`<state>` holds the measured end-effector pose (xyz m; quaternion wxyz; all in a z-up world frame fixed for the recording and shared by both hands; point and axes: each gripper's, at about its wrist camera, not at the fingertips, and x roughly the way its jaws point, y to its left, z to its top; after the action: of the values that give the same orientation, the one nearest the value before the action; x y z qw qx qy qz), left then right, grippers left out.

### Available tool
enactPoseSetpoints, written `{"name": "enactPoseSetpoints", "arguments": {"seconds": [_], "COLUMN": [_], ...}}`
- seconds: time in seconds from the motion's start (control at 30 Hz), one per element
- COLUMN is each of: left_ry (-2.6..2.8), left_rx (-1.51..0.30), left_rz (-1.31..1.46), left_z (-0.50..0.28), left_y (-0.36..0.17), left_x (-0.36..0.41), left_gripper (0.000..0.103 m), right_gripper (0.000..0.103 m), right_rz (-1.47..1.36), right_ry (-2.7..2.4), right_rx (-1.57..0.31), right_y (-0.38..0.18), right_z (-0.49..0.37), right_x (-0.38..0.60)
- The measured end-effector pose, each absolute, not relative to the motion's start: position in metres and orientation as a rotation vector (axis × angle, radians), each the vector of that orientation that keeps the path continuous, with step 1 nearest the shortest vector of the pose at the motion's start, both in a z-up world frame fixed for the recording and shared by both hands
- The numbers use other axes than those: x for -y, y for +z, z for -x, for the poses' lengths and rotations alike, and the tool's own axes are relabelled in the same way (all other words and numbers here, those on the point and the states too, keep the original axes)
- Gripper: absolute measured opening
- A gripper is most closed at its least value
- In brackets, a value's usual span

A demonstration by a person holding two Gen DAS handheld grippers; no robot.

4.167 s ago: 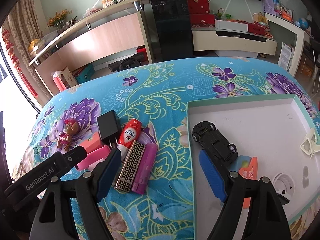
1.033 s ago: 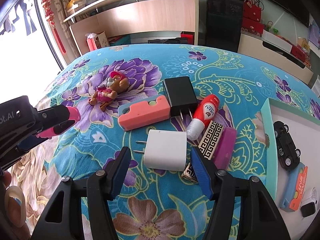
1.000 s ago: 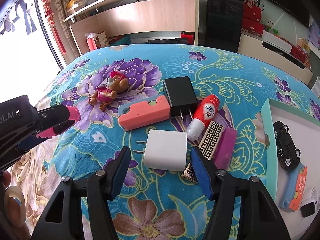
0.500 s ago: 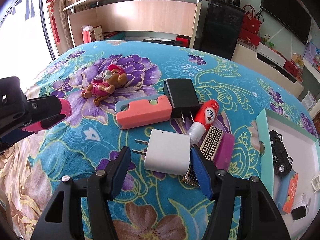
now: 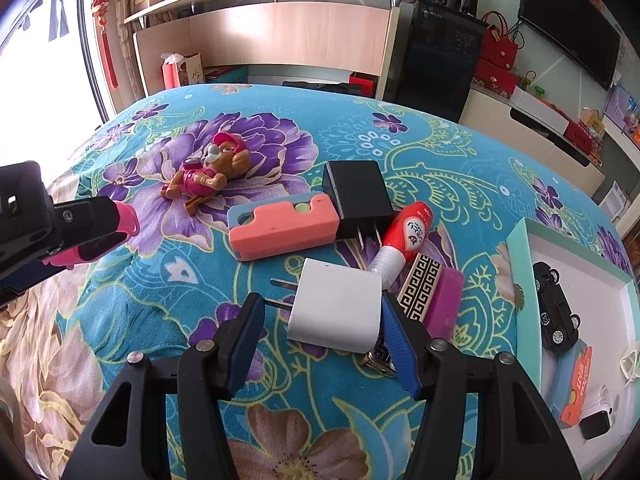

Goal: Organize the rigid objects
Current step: 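Lift the pink watch band with left tool while right tool grasps the white plug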

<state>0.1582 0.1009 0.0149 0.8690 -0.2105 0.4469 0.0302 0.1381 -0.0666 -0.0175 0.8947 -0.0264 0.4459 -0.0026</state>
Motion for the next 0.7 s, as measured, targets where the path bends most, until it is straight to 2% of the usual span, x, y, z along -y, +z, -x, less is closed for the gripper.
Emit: {"name": "enactPoseSetpoints", "arguments": {"seconds": [0.4,0.7], "left_ry": [0.018,-0.141], "left_rx": [-0.898,-0.879], "left_rz": [0.395,0.277], "left_z": [-0.156,-0.157], "left_y": [0.032,0.047], "left_x": [-0.080,-0.011], "left_gripper": [0.061,0.061], "right_gripper": [0.060,0.060], "right_rz": [-0.065,-0.182], "right_ry": [-0.036,-0.219], "right_rx": [-0.837,-0.816], "right_y": [0.015,0.029], "right_z": [-0.125,-0.113], "right_x": [0.100,0.182]}}
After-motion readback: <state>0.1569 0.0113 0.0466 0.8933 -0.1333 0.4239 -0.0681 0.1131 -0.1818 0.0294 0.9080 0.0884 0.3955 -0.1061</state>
